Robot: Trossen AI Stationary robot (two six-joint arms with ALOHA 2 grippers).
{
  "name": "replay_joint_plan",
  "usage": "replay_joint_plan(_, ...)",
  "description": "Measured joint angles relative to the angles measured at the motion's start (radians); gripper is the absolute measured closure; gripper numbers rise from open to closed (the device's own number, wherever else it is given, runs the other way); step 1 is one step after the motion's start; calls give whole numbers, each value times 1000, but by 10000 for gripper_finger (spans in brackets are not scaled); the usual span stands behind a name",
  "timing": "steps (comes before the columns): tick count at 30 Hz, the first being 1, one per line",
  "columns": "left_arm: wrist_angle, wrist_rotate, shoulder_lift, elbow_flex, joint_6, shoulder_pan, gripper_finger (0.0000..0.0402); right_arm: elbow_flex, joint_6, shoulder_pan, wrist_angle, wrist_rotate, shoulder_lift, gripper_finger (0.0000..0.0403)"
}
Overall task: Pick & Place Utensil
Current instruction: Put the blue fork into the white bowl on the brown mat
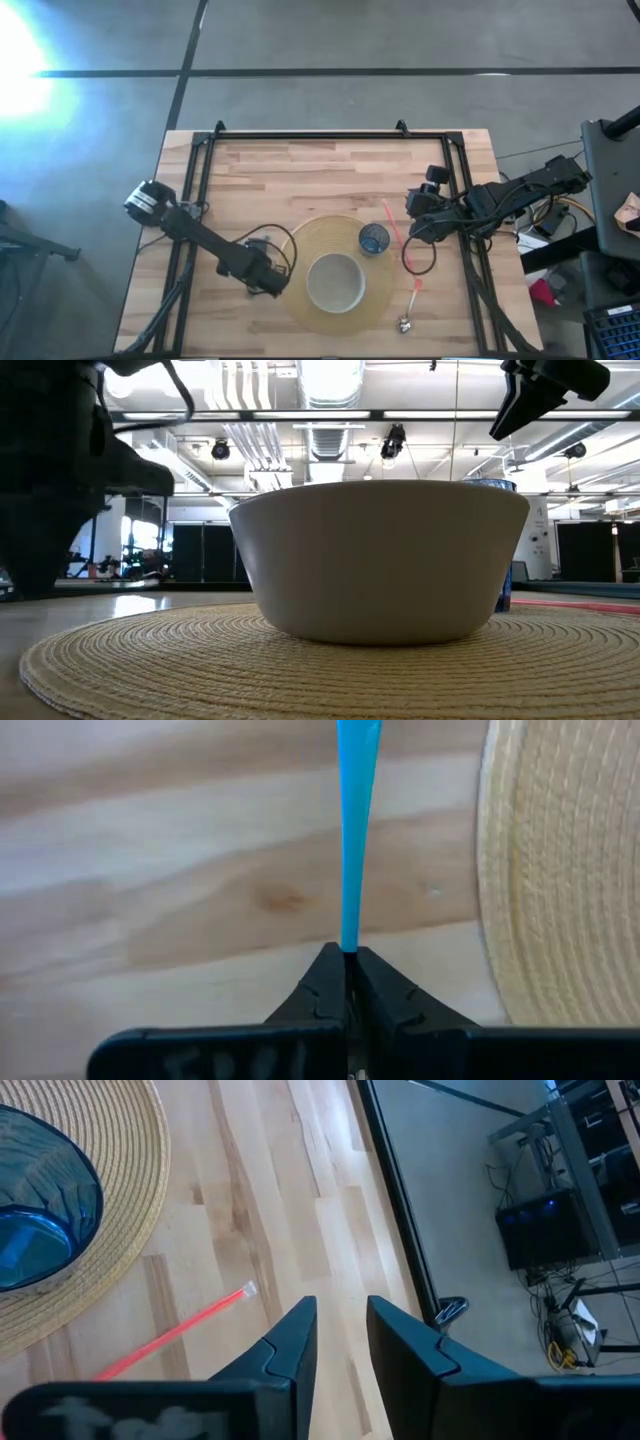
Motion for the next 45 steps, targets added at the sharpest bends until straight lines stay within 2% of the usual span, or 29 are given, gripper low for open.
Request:
replay_joint_plan(7,-34,-133,-102,1,17,1,400,0,-19,0,-4,-1,-1,330)
replay_joint_plan(14,-55,-407,-211,1,77,40,399,0,-29,0,-6,0,-36,335)
replay_joint_plan(18,-18,-592,-262,2,190,71,399,0,-22,0,-5,0,-84,335)
replay_joint_plan(22,58,-709,-281,2,321,95,399,0,-19,0,3,0,-143,335)
replay_joint_plan(31,326,-880,-259,2,688,114,398,-3,46,0,100,-2,-240,335)
replay_joint_plan(35,467,-908,-247,2,852,114,397,-24,44,0,158,-41,-253,335)
replay_joint_plan(39,575,-914,-232,2,982,114,399,-77,42,0,235,-153,-253,335)
replay_joint_plan(45,667,-912,-201,3,1107,114,396,-144,36,0,374,-379,-252,335)
